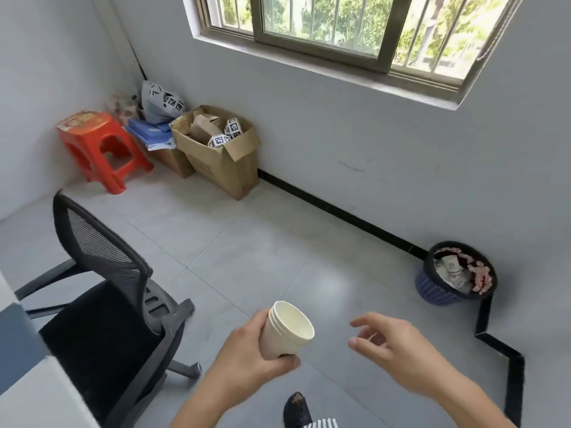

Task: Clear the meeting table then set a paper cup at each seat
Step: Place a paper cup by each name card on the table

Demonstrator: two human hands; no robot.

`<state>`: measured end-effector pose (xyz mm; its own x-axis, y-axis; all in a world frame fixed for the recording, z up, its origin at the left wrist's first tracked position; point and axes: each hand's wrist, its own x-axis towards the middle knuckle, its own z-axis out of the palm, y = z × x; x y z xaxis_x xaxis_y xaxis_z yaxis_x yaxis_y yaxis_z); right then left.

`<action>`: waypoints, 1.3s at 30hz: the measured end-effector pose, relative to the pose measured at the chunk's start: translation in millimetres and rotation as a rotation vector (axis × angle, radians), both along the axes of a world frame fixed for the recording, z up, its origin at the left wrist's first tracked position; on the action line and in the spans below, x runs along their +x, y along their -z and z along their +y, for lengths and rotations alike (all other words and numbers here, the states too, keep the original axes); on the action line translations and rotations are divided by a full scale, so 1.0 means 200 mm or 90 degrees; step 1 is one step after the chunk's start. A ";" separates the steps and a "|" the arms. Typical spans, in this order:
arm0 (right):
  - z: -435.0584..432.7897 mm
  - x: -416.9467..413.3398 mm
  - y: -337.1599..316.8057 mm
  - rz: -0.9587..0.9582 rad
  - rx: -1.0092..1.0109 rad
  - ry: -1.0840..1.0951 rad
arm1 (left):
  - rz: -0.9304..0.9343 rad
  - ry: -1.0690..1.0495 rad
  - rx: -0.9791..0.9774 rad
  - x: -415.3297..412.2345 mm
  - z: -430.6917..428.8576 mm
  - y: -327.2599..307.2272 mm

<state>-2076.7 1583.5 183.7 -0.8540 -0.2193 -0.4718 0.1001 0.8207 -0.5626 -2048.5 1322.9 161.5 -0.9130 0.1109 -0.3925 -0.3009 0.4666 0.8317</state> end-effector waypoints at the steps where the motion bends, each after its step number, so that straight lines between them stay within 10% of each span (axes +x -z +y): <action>1: -0.01 -0.10 -0.03 0.015 -0.002 0.003 | 0.006 0.009 -0.006 -0.10 0.00 -0.03; 17: -0.46 -1.96 0.05 0.003 0.002 -0.207 | -0.027 -0.236 -0.003 -1.42 -0.38 -0.05; 39: -2.68 -3.43 -0.10 -0.004 -0.080 -0.636 | 0.003 -0.584 -0.098 -2.39 -2.00 -0.14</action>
<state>-2762.7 1046.9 203.1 -0.2492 -0.8822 -0.3995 -0.5981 0.4646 -0.6530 -2527.3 923.4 190.2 -0.6192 -0.7083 -0.3390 -0.6036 0.1531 0.7825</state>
